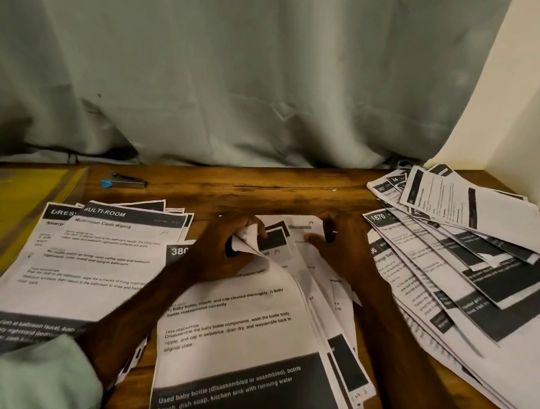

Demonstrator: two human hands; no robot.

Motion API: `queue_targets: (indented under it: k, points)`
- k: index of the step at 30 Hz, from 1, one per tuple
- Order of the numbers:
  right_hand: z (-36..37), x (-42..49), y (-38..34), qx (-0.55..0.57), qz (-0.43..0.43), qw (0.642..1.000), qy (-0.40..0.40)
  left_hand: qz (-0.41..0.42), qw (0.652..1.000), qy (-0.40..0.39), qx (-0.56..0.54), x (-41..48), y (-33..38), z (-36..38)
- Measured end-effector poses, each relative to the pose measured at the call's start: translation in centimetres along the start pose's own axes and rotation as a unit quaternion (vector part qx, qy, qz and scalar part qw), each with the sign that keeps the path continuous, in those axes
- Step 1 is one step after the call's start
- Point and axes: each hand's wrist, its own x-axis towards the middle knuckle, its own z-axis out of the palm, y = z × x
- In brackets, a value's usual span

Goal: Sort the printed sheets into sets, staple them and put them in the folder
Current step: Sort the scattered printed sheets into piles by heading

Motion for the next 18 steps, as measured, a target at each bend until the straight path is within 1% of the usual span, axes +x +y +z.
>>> queue_targets:
  k: [2,5,8,12,14,18]
  points:
    - [-0.2,-0.1,-0.2,0.034,0.011,0.999,-0.023,-0.002,1.000,0.015,0.002,-0.1,-0.2,-0.2]
    - [0.0,-0.2,-0.6,0.076,0.025,0.996,-0.049,-0.032,0.999,0.007,0.027,-0.5,-1.1,0.0]
    - [0.2,-0.2,-0.6,0.077,0.027,0.996,-0.043,-0.041,0.998,-0.024,0.046,-0.4,-1.0,0.2]
    - [0.2,-0.1,-0.5,0.080,0.034,0.995,-0.040,-0.019,0.996,-0.065,0.064,0.2,-0.2,0.4]
    - [0.2,-0.1,-0.6,0.075,0.034,0.996,-0.044,-0.043,0.996,-0.057,0.062,0.1,-0.3,0.5]
    - [-0.1,-0.4,-0.9,0.074,0.027,0.996,-0.041,-0.093,0.994,-0.012,0.048,0.4,0.6,0.6]
